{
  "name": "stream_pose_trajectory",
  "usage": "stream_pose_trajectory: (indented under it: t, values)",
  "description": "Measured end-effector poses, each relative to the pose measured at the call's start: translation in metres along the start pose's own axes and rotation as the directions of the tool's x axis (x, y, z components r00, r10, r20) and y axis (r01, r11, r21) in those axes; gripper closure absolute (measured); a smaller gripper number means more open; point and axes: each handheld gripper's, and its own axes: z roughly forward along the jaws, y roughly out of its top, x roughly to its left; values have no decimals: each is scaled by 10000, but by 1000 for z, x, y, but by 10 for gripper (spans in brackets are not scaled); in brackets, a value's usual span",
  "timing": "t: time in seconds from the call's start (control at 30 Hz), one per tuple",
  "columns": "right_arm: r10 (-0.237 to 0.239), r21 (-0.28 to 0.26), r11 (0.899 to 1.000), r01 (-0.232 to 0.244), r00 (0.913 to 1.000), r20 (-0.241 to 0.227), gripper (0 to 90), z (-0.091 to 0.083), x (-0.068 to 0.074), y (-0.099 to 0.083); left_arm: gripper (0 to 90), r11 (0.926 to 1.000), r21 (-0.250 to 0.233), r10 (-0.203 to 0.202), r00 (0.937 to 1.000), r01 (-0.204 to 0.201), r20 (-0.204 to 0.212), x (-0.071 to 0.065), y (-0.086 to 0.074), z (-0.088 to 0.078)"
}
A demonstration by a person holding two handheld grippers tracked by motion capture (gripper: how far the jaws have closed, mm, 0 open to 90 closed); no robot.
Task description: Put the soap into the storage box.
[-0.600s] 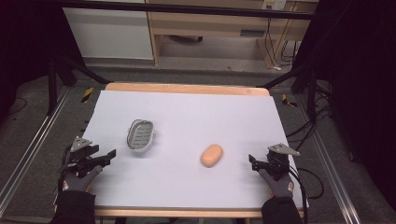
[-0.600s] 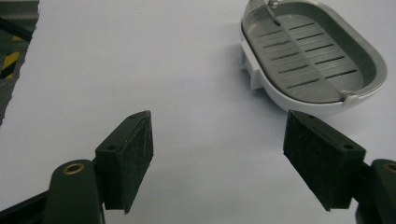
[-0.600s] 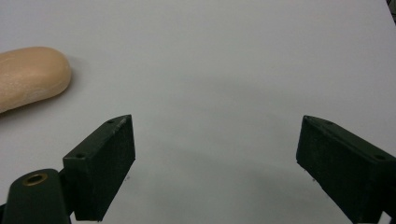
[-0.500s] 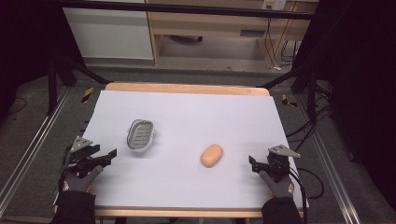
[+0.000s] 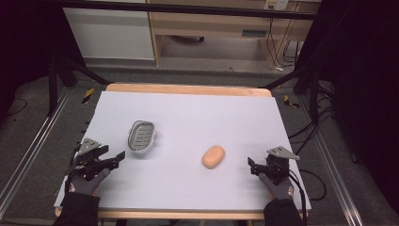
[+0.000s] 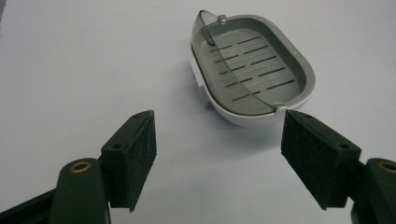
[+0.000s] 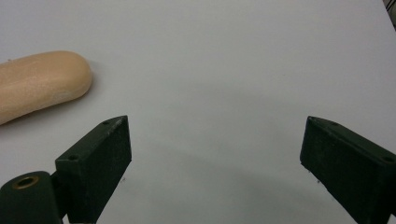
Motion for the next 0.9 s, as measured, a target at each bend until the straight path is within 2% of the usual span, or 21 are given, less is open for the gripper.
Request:
stream_pose_trajectory:
  t: [0.37, 0.4, 0.6, 0.67, 0.9]
  values:
    - [48, -65, 10000, -47, 9999, 132, 72, -1, 0, 1, 251, 9992, -89, 395, 9986, -392, 361, -24, 6, 1]
    - [37, -93, 10000, -35, 9999, 143, 72, -2, 0, 1, 250, 9985, -116, 547, 9976, -542, 423, -30, 8, 1]
    - [59, -123, 9999, -58, 9999, 138, 72, -3, -1, 2, 244, 9970, -247, 752, 9947, -736, 695, -47, 13, 2]
    - [153, -74, 9999, -152, 9999, 73, 71, -3, -1, 2, 241, 9965, -248, 820, 9935, -803, 785, -52, 14, 3]
    - [50, -110, 9999, -48, 9999, 152, 71, -2, -1, 2, 237, 9939, -139, 1099, 9894, -1091, 946, -66, 16, 9]
